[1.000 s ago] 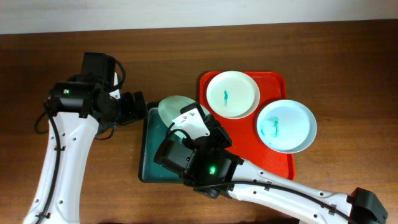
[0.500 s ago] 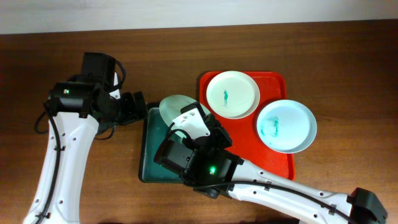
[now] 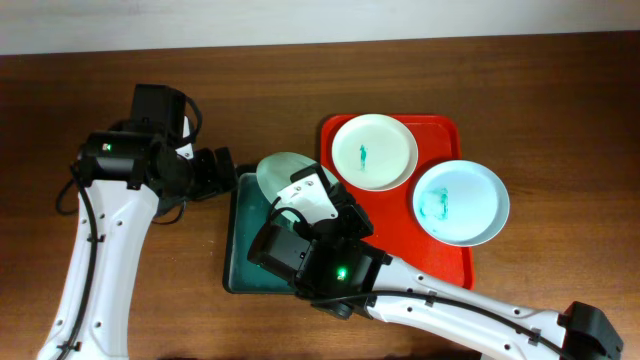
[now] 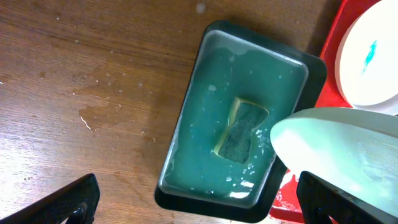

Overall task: Clean dirty plates on tray and stack at the side
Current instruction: 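Carry the light green plate right and set it on the table, then grip the light blue plate rim with the right gripper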

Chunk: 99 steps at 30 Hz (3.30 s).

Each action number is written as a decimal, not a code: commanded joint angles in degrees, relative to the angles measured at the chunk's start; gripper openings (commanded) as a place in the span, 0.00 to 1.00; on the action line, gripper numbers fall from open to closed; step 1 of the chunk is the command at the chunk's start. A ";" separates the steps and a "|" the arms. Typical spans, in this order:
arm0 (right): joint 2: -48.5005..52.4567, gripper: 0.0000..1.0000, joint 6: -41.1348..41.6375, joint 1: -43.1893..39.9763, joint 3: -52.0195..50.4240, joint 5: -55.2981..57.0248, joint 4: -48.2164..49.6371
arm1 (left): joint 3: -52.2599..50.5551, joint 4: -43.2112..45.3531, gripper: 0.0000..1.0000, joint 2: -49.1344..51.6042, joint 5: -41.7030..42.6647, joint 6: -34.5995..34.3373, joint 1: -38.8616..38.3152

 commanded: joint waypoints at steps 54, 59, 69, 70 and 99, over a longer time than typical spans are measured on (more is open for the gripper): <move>4.85 0.04 1.90 -111.54 0.57 -65.26 -13.77 | 0.48 -0.04 0.99 -0.76 0.20 0.31 0.07; 16.28 0.04 -0.61 -111.08 0.57 -65.31 -12.13 | 0.48 -0.04 1.00 -0.76 0.20 0.31 0.09; 9.27 0.49 -7.78 -104.65 -0.17 -75.12 -15.65 | 0.48 -0.04 1.00 -0.76 0.20 0.31 0.09; 6.91 0.49 -10.47 -103.82 -0.17 -76.13 -16.04 | 0.48 -0.04 0.99 -0.76 0.20 0.31 0.09; 2.43 0.04 -21.42 -79.84 -2.14 -74.36 -21.24 | 0.48 -0.04 0.99 -0.76 0.20 0.31 0.07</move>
